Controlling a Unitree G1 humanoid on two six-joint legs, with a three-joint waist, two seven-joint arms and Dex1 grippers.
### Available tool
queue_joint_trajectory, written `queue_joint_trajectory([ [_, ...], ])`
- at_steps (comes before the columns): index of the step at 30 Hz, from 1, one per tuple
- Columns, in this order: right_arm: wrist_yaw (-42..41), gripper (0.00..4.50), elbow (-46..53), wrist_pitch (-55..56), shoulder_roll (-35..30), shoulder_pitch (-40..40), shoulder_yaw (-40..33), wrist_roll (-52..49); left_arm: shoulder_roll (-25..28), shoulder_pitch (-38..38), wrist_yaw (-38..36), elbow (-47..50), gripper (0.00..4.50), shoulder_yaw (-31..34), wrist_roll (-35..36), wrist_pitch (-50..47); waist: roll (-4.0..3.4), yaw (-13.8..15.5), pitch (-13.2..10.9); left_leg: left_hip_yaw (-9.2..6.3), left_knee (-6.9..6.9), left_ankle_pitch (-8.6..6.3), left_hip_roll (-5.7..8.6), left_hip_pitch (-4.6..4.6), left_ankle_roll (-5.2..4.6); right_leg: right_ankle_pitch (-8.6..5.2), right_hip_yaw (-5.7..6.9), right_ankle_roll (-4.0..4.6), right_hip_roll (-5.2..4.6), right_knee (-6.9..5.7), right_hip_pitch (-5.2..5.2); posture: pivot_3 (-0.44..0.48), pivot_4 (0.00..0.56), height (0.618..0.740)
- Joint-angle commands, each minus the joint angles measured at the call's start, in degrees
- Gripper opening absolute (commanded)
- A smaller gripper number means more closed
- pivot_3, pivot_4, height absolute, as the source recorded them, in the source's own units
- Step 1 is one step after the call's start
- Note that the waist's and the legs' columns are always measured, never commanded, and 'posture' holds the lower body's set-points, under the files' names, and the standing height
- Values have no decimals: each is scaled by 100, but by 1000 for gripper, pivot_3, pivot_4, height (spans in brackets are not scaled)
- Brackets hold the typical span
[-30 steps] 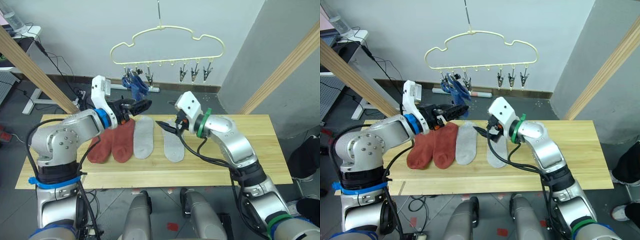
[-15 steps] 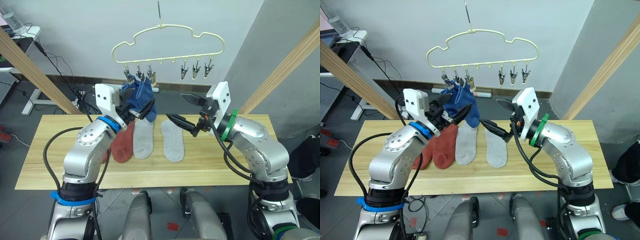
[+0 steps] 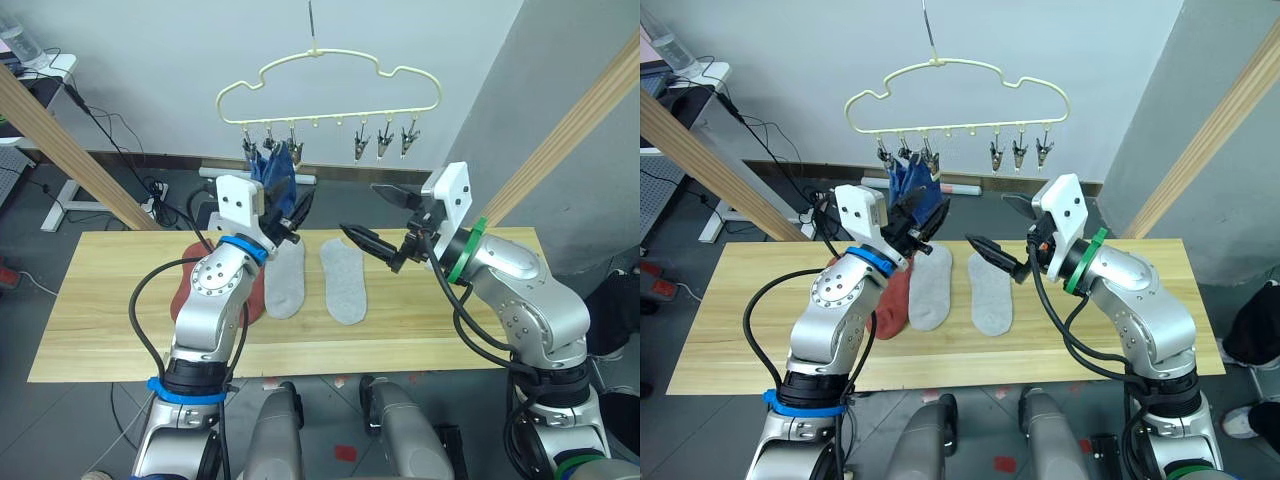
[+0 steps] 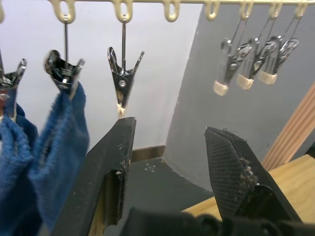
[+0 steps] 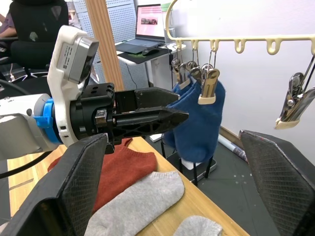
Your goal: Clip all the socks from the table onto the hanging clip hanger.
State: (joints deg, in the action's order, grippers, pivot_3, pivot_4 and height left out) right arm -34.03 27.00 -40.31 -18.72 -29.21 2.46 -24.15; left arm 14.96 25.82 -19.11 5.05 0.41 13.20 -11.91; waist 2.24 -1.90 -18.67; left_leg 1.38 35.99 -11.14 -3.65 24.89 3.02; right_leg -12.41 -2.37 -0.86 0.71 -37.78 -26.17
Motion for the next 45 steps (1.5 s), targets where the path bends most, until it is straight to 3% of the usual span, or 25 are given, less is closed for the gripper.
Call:
queue_joint_trajectory([
  [1,63,4500,320,106,89,-97,-77,-271,-38,233,100,-157,2432,41,-206,287,0,1,0,-1,1,0,0,0,0,0,1,0,0,-1,0,-71,303,740],
  [35,385,4500,353,39,216,-396,-62,-688,-258,1851,233,-2705,2432,257,-609,1547,1,-11,0,0,6,0,0,1,0,1,2,-1,1,-8,0,-97,314,740],
  [45,466,4500,394,17,160,-413,-67,-813,-298,2005,247,-2893,2432,272,-621,1808,1,-44,0,1,7,0,0,1,0,1,1,-1,1,-8,0,-106,316,740],
])
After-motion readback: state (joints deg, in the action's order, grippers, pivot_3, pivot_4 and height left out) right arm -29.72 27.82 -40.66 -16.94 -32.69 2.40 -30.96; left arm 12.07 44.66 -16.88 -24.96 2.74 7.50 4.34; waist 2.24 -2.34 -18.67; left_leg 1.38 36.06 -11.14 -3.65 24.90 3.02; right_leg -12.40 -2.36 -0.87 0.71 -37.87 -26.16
